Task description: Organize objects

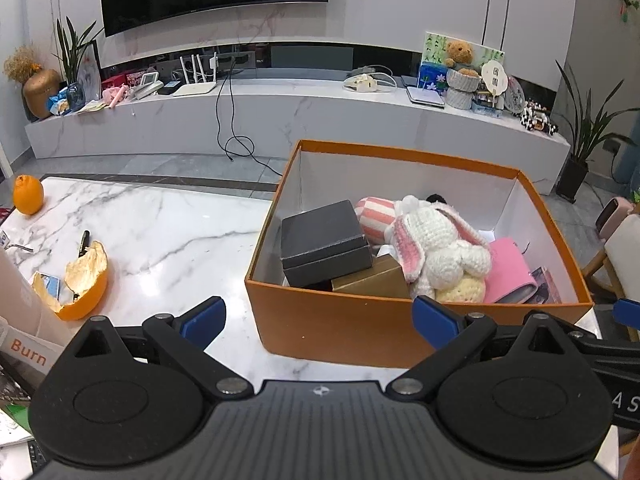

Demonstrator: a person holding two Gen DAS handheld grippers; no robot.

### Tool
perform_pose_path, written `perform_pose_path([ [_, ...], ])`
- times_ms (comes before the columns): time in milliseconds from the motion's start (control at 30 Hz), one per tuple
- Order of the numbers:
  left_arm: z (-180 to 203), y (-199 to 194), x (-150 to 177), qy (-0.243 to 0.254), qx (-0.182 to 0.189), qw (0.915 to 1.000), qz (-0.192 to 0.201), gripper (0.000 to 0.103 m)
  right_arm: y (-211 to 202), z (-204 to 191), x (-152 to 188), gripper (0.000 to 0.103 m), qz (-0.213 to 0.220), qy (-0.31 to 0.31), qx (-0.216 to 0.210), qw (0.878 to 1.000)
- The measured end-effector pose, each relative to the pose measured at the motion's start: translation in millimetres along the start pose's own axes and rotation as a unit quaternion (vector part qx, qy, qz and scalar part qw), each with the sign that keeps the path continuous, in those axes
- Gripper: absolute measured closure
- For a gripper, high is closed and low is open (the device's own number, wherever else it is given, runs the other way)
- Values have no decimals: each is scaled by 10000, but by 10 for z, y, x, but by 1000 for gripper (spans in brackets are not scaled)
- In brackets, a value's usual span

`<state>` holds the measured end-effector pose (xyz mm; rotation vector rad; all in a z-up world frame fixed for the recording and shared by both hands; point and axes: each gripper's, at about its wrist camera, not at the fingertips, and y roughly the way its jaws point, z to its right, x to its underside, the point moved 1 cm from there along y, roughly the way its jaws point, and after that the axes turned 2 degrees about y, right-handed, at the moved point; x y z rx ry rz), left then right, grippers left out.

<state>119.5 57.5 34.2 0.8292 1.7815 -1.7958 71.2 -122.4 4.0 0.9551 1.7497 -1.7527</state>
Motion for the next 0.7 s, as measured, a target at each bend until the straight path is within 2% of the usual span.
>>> perform_pose_path([
  [267,20,63,26,116,-111,9998,-155,0,60,-35,43,1,-290,-124,118,9994],
  [700,28,76,42,162,-106,9996,-187,0,64,-39,50,1,-339,-109,127,9993],
])
